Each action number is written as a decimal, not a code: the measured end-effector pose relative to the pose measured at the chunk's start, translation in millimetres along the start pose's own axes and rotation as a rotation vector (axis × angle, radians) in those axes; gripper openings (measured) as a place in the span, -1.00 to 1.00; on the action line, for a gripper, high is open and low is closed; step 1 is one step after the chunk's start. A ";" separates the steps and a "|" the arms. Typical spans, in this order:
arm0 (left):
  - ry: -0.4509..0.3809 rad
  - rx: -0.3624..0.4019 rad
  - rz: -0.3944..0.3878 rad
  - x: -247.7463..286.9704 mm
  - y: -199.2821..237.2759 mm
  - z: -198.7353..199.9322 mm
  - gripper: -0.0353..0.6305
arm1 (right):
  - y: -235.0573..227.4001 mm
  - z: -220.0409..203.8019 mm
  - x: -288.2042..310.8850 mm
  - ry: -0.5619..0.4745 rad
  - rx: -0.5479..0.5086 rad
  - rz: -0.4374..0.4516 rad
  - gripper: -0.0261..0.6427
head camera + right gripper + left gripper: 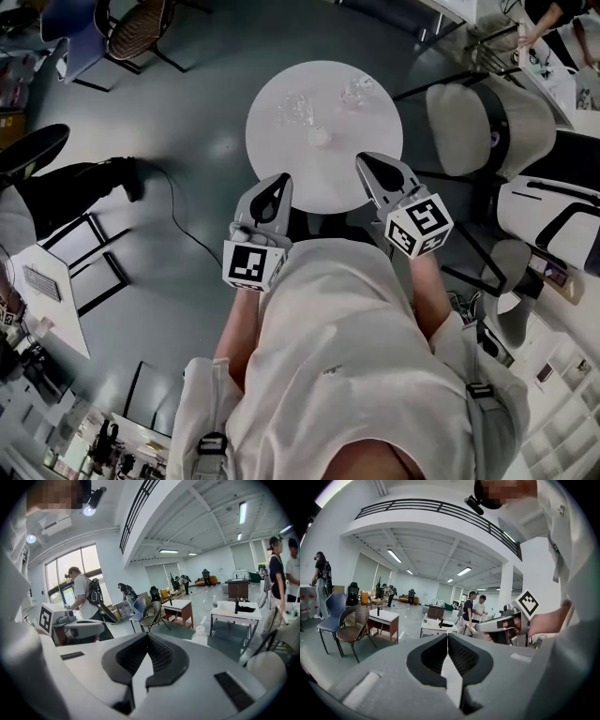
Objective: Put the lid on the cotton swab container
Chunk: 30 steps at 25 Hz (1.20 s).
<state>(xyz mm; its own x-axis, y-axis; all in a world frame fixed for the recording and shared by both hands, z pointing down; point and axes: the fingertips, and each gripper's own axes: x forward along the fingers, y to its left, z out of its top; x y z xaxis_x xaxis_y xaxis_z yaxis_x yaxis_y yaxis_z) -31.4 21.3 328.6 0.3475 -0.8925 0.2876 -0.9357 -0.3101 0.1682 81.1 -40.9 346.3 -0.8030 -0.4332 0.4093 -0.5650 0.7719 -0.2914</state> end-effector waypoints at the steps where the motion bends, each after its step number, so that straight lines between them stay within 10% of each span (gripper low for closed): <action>1: 0.004 0.002 -0.011 1.2 7.7 1.6 -0.86 | 0.8 1.7 4.2 0.006 -0.005 -0.015 -0.90; 14: 0.088 0.011 -0.147 22.6 81.9 -11.1 -0.86 | -7.0 -10.5 41.2 0.091 0.034 -0.184 -0.88; 30: 0.097 -0.131 0.148 56.0 82.1 -45.8 -0.86 | -54.7 -72.4 80.8 0.275 -0.097 0.069 -0.83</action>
<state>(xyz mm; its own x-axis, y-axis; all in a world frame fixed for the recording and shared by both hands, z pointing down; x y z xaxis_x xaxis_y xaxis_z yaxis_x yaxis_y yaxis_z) -86.0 -39.1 401.7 0.2173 -0.8876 0.4061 -0.9632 -0.1275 0.2366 60.9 -84.4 458.0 -0.7500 -0.2463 0.6139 -0.4794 0.8418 -0.2479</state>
